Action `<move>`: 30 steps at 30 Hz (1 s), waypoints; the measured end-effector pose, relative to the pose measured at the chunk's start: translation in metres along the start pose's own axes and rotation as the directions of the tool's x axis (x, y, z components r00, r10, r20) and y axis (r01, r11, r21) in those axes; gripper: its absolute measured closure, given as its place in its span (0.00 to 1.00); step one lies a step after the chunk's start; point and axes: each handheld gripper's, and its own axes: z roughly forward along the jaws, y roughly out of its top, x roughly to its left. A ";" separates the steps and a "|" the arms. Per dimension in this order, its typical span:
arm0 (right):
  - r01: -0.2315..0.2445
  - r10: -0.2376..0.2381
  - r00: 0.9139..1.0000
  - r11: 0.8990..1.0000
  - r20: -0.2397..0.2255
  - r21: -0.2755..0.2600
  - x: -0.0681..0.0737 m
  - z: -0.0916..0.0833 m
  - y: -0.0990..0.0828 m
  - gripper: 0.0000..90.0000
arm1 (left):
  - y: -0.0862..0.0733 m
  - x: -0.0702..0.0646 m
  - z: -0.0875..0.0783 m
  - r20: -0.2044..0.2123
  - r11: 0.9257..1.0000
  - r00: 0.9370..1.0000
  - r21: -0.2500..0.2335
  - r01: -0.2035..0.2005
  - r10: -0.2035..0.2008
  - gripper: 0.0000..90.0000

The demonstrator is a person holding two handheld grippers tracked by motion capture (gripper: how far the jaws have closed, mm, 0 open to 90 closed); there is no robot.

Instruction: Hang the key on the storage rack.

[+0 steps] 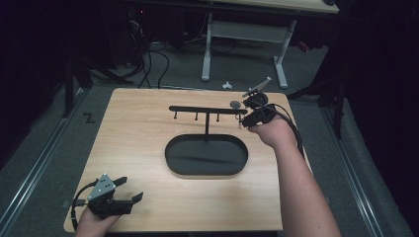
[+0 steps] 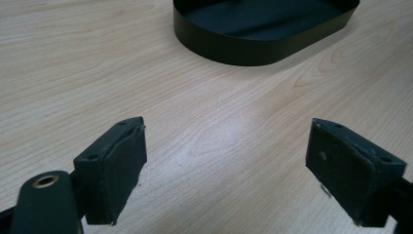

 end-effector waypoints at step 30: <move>-0.007 0.008 1.000 1.000 -0.013 0.015 0.005 0.010 -0.030 0.66 | -0.001 -0.001 0.000 -0.002 1.000 1.000 0.010 -0.003 0.003 0.17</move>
